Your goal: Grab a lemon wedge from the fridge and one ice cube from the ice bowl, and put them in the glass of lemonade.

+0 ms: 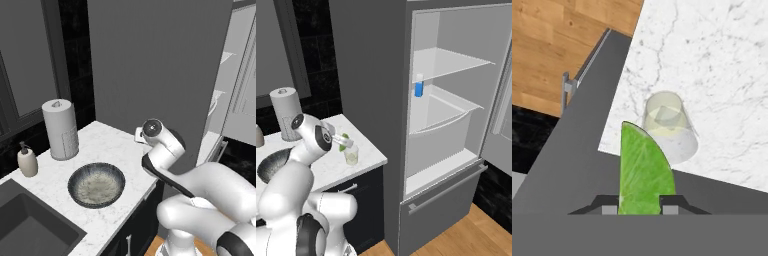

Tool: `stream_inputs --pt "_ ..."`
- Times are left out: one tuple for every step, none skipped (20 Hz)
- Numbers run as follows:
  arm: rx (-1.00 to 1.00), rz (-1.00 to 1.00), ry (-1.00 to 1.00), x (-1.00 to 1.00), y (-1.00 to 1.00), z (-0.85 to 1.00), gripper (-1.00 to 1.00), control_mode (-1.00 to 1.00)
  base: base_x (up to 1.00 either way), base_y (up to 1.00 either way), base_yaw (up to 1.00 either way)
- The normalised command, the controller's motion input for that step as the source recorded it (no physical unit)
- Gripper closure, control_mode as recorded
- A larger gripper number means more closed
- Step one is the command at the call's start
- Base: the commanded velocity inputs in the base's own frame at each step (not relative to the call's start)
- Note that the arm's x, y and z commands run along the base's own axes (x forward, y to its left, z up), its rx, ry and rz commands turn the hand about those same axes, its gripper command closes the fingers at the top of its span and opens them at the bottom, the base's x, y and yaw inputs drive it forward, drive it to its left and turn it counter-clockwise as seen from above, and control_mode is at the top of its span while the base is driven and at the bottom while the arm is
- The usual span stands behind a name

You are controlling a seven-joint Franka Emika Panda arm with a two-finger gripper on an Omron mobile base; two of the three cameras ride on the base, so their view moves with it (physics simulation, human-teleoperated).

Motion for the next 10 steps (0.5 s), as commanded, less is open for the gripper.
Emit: stream_inputs --pt "0.00 0.00 -0.01 0.16 0.00 -0.24 1.00 -1.00 0.00 0.00 0.00" --pt "0.00 0.00 -0.01 0.16 0.00 -0.21 1.00 -1.00 0.00 0.00 0.00" --pt "0.00 0.00 -0.02 0.16 0.00 -0.20 1.00 -1.00 0.00 0.00 0.00" --pt "0.00 0.00 -0.03 0.20 0.00 -0.17 1.00 -1.00 0.00 0.00 0.00" --pt "0.00 0.00 -0.01 0.24 0.00 -0.11 1.00 -1.00 0.00 0.00 0.00" --pt "0.00 0.00 0.00 0.25 0.00 -0.06 1.00 -1.00 0.00 0.00 0.00" --pt "0.00 0.00 0.00 0.19 0.00 0.00 1.00 -1.00 0.00 0.00 0.00" --pt "0.00 0.00 0.00 0.18 0.00 0.00 1.00 -1.00 0.00 0.00 0.00" --pt "0.00 0.00 0.00 0.18 0.00 0.00 1.00 -1.00 0.00 0.00 0.00" --pt "0.00 0.00 0.00 0.20 0.00 0.00 1.00 -1.00 0.00 0.00 0.00"
